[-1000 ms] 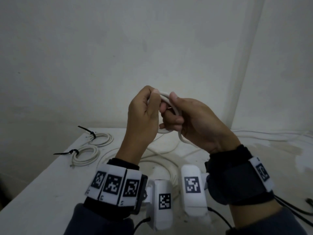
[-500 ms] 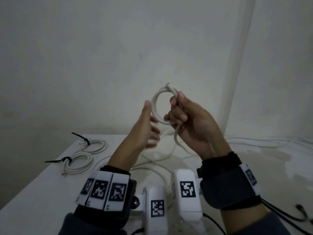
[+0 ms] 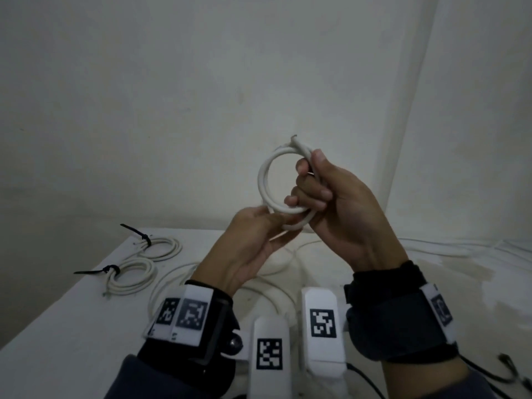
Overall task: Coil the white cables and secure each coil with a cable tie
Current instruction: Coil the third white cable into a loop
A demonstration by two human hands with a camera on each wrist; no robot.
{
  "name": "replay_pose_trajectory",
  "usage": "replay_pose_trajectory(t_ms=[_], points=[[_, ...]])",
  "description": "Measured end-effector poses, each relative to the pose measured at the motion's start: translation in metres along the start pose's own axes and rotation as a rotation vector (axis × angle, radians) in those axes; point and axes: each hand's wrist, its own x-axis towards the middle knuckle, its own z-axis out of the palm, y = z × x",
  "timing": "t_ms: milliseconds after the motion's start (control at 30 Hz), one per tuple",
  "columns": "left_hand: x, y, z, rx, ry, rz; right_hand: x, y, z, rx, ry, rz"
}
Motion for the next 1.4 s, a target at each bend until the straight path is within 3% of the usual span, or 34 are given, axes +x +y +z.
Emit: replay_pose_trajectory(t_ms=[300,500,767,933,1200,1400], points=[[-0.006,0.014,0.0,0.001,0.018,0.35,0.005,0.008,-0.012,-0.109,0.221,-0.013],[-0.006,0.023,-0.008,0.065,0.046,0.45,0.003,0.012,-0.006,-0.117,0.205,0.086],[-0.006,0.028,-0.015,0.13,-0.019,0.402,0.002,0.013,0.001,0.061,0.178,0.183],[-0.007,0.033,-0.021,0.157,-0.031,0.343,0.002,0.018,0.006,-0.007,0.169,0.194],[-0.01,0.036,-0.014,0.458,0.094,0.448,0.001,0.024,0.013,-0.148,0.077,0.142],[-0.019,0.037,-0.012,0.972,0.115,0.613,-0.001,0.023,0.009,-0.332,-0.071,0.095]])
